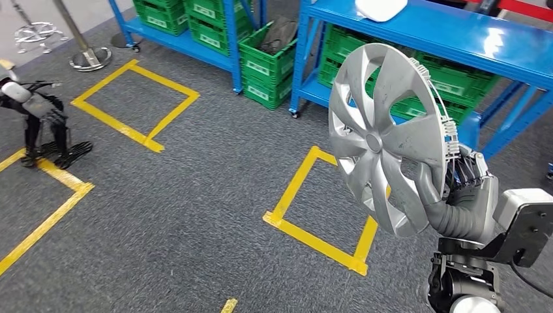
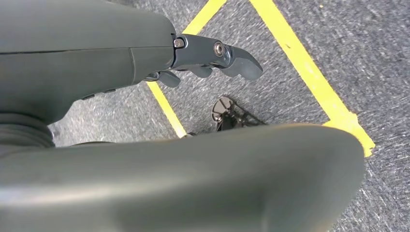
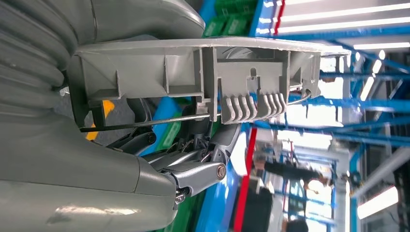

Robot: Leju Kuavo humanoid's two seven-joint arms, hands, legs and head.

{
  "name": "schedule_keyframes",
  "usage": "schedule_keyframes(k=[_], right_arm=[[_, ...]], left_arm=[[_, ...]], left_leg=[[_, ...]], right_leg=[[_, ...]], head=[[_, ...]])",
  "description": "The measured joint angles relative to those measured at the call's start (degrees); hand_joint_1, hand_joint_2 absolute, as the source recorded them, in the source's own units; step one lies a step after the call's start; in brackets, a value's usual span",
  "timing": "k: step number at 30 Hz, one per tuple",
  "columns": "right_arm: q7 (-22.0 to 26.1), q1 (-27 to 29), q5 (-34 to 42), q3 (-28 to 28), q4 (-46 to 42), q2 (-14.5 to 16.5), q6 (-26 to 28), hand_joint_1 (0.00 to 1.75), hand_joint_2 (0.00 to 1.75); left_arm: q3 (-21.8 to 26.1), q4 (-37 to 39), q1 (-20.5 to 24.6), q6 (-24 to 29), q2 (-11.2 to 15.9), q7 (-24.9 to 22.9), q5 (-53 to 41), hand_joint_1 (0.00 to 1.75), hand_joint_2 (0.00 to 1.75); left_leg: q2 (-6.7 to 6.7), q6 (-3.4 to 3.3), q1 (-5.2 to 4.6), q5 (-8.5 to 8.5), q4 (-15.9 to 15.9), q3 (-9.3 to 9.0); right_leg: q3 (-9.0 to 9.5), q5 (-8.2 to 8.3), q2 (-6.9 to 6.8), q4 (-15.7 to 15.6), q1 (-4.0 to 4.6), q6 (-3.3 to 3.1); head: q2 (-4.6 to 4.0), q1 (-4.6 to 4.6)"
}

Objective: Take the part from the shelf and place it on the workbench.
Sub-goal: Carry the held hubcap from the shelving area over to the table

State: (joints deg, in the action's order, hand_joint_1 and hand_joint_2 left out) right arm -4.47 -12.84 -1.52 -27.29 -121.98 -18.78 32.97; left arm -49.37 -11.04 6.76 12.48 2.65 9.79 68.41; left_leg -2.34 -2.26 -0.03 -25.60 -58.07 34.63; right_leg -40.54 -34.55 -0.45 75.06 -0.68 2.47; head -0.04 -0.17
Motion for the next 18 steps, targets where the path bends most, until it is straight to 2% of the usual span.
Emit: schedule_keyframes(k=[1, 3, 4, 5, 6, 8, 10, 12, 14, 15, 16, 18], right_arm=[[-0.05, -0.01, 0.02, -0.09, 0.13, 0.00, -0.03, 1.75, 1.75], [-0.14, -0.19, 0.06, -0.19, 0.28, 0.00, -0.12, 1.75, 1.75], [-0.18, -0.36, 0.10, -0.21, 0.31, 0.01, -0.17, 1.75, 1.75], [-0.23, -0.60, 0.16, -0.24, 0.33, 0.00, -0.25, 1.75, 1.75], [-0.28, -0.80, 0.22, -0.27, 0.36, -0.01, -0.32, 1.75, 1.75], [-0.37, -1.01, 0.31, -0.34, 0.37, -0.02, -0.39, 1.75, 1.75], [-0.44, -1.09, 0.33, -0.41, 0.38, -0.01, -0.40, 1.75, 1.75], [-0.48, -1.20, 0.34, -0.45, 0.39, 0.00, -0.40, 1.75, 1.75], [-0.55, -1.20, 0.36, -0.48, 0.47, 0.00, -0.40, 1.75, 1.75], [-0.59, -1.17, 0.38, -0.51, 0.52, 0.00, -0.40, 1.75, 1.75], [-0.63, -1.15, 0.39, -0.54, 0.57, 0.00, -0.40, 1.75, 1.75], [-0.67, -1.15, 0.40, -0.62, 0.59, 0.00, -0.40, 1.75, 1.75]], left_arm=[[-0.01, 0.00, -0.03, -0.02, -0.02, 0.00, -0.02, 0.00, 0.00], [-0.04, 0.00, -0.05, -0.02, -0.09, 0.00, -0.05, 0.00, 0.00], [-0.04, 0.00, -0.01, -0.02, -0.11, 0.01, -0.06, 0.00, 0.00], [-0.05, 0.00, 0.01, -0.02, -0.13, 0.01, -0.07, 0.00, 0.00], [-0.07, 0.00, -0.01, -0.02, -0.14, 0.00, -0.07, 0.00, 0.00], [-0.16, 0.01, -0.15, -0.01, -0.06, -0.05, -0.07, 0.00, 0.00], [-0.29, 0.01, -0.25, 0.02, -0.07, -0.08, -0.07, 0.00, 0.00], [-0.38, 0.00, -0.16, 0.02, -0.13, -0.10, -0.07, 0.00, 0.00], [-0.40, 0.00, -0.08, 0.02, -0.14, -0.12, -0.07, 0.00, 0.00], [-0.42, 0.00, -0.12, 0.02, -0.14, -0.12, -0.07, 0.00, 0.00], [-0.43, 0.01, -0.16, 0.03, -0.13, -0.13, -0.07, 0.00, 0.00], [-0.44, 0.01, -0.14, 0.03, -0.11, -0.13, -0.07, 0.00, 0.00]], left_leg=[[-0.63, -0.01, -0.09, -0.01, -0.10, -0.02], [-1.84, 0.01, -0.17, -0.01, -0.30, 0.02], [-2.35, 0.10, -0.22, 0.02, -0.43, 0.20], [-2.75, 0.30, -0.17, 0.13, -0.51, 0.48], [-3.09, 0.56, -0.05, 0.27, -0.53, 0.79], [-3.67, 1.21, 0.17, 0.52, -0.49, 1.25], [-2.31, 1.75, 0.06, -0.54, -2.05, 2.17], [0.32, 2.24, 0.21, -3.51, -7.72, 4.95], [1.53, 2.82, 0.80, -6.10, -14.39, 8.10], [1.75, 3.13, 1.11, -6.15, -15.51, 8.54], [1.96, 3.41, 1.40, -5.25, -14.43, 7.81], [3.21, 3.84, 1.83, -2.39, -7.12, 3.56]], right_leg=[[0.44, 1.54, 0.11, -1.46, 0.06, -0.24], [3.52, 5.60, 1.20, -8.96, 0.17, -1.06], [5.19, 6.82, 1.97, -12.55, 0.21, -1.44], [6.25, 7.34, 2.57, -14.81, 0.29, -1.72], [6.68, 7.18, 2.91, -15.64, 0.37, -1.92], [6.99, 7.49, 2.25, -16.34, 0.38, -2.23], [7.59, 7.94, 1.31, -17.36, 0.09, -2.77], [7.90, 8.10, 0.35, -17.86, 0.05, -3.18], [7.80, 8.01, -0.62, -17.79, 0.11, -3.32], [7.76, 7.95, -1.09, -17.70, 0.07, -3.27], [7.74, 7.86, -1.54, -17.56, -0.01, -3.13], [7.77, 7.52, -2.36, -17.11, -0.16, -2.58]], head=[[0.00, 0.24], [0.00, 0.72], [0.00, 0.85], [0.00, 0.96], [0.00, 0.98], [0.00, 1.11], [0.00, 0.82], [0.00, 0.17], [0.00, -0.22], [0.00, -0.34], [0.00, -0.51], [0.00, -1.01]])
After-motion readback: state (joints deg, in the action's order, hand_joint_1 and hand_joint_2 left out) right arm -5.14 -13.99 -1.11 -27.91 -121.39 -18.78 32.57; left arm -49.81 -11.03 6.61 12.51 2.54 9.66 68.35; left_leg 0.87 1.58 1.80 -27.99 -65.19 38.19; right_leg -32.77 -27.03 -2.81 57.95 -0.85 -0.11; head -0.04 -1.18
